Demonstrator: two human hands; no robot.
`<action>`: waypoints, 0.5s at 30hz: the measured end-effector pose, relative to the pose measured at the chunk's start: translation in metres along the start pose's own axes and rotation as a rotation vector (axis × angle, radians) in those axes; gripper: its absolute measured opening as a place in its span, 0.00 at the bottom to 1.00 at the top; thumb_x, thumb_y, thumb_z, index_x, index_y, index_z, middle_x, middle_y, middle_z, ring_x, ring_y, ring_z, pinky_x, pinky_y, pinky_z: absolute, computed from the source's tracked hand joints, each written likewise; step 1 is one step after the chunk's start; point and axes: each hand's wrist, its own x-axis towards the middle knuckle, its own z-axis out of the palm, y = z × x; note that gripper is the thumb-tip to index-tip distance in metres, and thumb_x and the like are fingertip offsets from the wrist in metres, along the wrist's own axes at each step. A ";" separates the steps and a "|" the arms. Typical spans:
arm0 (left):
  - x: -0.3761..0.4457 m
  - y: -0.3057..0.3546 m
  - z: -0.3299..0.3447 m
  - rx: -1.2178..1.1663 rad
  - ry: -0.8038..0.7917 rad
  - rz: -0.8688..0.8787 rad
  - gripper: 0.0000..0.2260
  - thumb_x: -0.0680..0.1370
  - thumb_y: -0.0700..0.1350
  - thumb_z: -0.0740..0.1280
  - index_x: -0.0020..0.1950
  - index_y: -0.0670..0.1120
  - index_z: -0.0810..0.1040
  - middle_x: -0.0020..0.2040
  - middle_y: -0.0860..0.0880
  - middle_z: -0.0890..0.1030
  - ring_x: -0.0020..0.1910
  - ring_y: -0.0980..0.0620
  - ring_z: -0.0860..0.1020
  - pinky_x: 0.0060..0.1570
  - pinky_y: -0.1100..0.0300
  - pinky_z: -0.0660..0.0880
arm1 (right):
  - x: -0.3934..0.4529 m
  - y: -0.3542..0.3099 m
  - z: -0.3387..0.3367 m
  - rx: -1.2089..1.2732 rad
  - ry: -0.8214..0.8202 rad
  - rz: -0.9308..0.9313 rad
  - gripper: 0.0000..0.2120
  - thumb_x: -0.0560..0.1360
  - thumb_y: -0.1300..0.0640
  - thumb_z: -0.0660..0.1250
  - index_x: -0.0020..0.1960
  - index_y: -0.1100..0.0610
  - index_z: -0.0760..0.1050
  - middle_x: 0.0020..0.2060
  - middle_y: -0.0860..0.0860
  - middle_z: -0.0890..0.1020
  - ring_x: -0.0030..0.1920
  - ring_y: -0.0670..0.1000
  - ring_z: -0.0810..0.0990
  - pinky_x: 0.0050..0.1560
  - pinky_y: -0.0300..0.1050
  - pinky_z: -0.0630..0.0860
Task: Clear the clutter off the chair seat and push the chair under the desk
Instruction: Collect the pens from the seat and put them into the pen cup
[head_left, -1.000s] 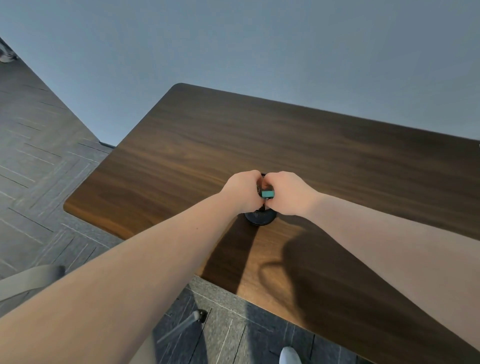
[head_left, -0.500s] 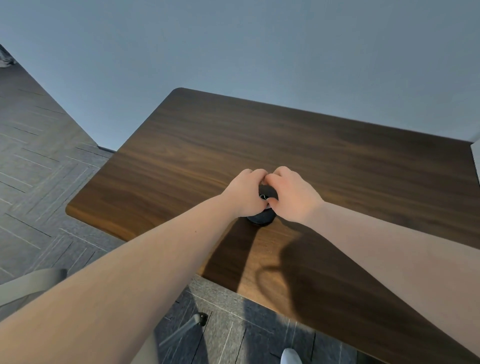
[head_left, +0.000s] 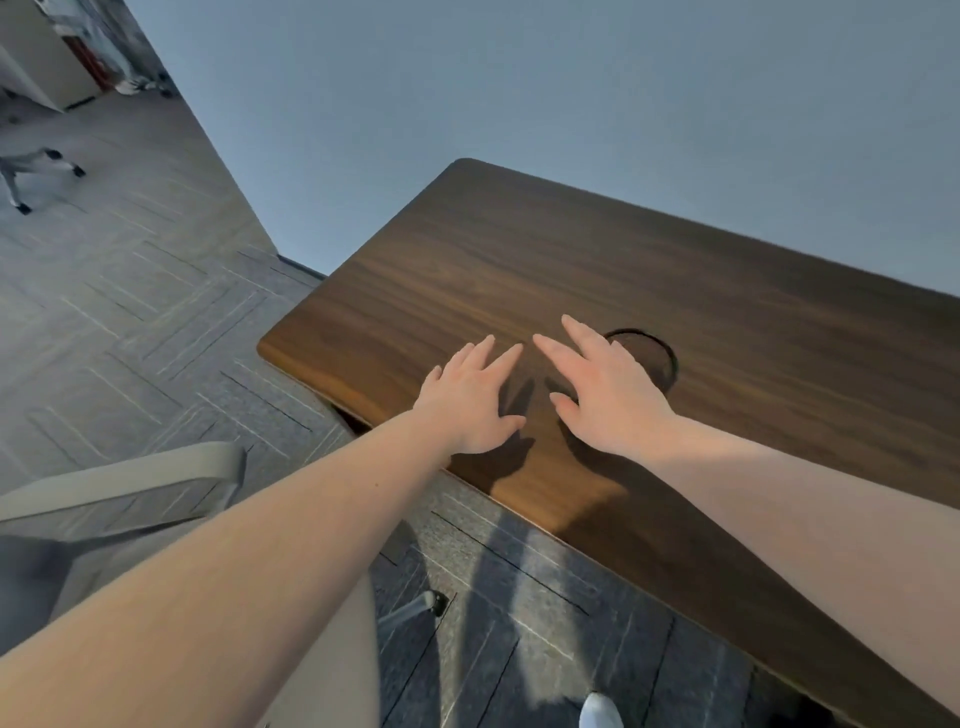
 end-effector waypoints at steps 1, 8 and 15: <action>-0.011 -0.015 0.003 -0.008 -0.001 -0.028 0.36 0.75 0.59 0.63 0.76 0.57 0.45 0.79 0.49 0.46 0.78 0.45 0.46 0.75 0.40 0.54 | 0.001 -0.014 0.007 -0.005 -0.010 -0.032 0.29 0.78 0.52 0.63 0.75 0.44 0.56 0.78 0.52 0.55 0.77 0.54 0.56 0.75 0.54 0.56; -0.103 -0.125 0.038 -0.040 -0.011 -0.235 0.37 0.75 0.60 0.63 0.77 0.56 0.46 0.79 0.47 0.45 0.78 0.44 0.47 0.74 0.41 0.56 | 0.006 -0.117 0.064 -0.056 -0.138 -0.284 0.30 0.78 0.52 0.61 0.77 0.46 0.51 0.78 0.54 0.52 0.78 0.54 0.51 0.75 0.57 0.52; -0.213 -0.224 0.090 -0.107 -0.050 -0.499 0.36 0.75 0.59 0.62 0.77 0.55 0.47 0.79 0.46 0.46 0.78 0.45 0.48 0.74 0.42 0.56 | -0.007 -0.221 0.146 -0.041 -0.309 -0.422 0.34 0.78 0.52 0.63 0.77 0.46 0.47 0.78 0.54 0.52 0.78 0.54 0.50 0.76 0.58 0.52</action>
